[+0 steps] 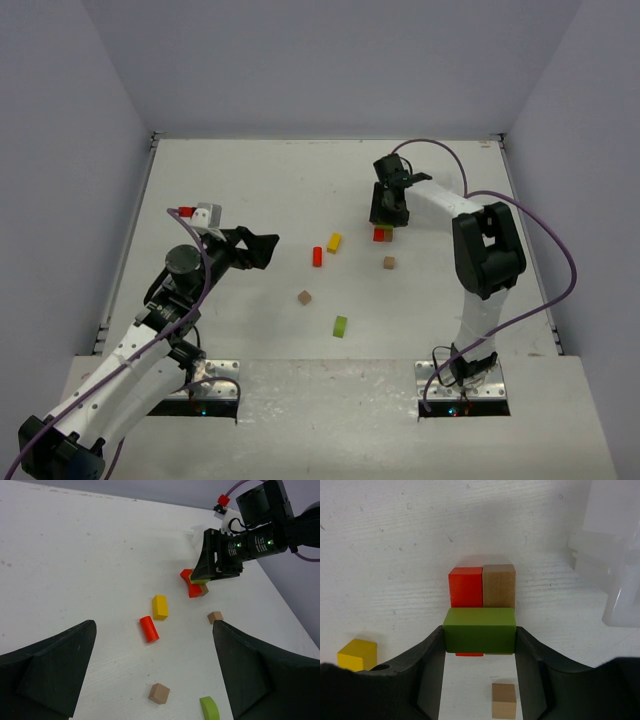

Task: Build the wood block tower

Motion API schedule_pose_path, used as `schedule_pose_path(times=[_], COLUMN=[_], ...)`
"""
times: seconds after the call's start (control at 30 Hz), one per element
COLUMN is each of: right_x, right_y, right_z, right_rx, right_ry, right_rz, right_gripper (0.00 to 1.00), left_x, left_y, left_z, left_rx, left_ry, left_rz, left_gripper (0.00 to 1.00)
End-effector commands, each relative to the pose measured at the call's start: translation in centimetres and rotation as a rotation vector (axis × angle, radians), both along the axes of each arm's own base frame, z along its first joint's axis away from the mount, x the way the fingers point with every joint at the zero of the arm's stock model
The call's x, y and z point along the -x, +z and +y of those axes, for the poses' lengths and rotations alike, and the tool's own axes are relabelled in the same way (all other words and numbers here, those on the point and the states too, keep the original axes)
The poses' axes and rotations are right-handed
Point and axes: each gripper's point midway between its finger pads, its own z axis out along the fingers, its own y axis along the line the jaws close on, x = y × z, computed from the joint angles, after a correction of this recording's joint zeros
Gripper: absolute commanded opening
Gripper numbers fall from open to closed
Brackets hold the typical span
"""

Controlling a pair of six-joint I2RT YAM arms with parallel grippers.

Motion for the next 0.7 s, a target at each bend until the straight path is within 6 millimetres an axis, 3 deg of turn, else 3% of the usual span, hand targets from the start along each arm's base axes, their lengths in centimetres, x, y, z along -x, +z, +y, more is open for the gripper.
schedule_pose_path(times=[0.0, 0.33, 0.67], right_x=[-1.50, -1.42, -1.27], right_y=[1.19, 1.53, 1.84], right_z=[-0.20, -0.24, 0.62], right_rx=[-0.007, -0.013, -0.057], right_ry=[-0.035, -0.040, -0.019], right_rz=[-0.042, -0.046, -0.039], right_gripper=[0.43, 0.64, 0.67], left_x=[-0.01, 0.05, 0.14], left_y=[1.20, 1.09, 1.25], left_z=[-0.01, 0.11, 0.24], left_rx=[0.023, 0.021, 0.023], left_ry=[-0.003, 0.002, 0.006], left_rz=[-0.035, -0.027, -0.034], left_gripper=[1.00, 1.00, 1.00])
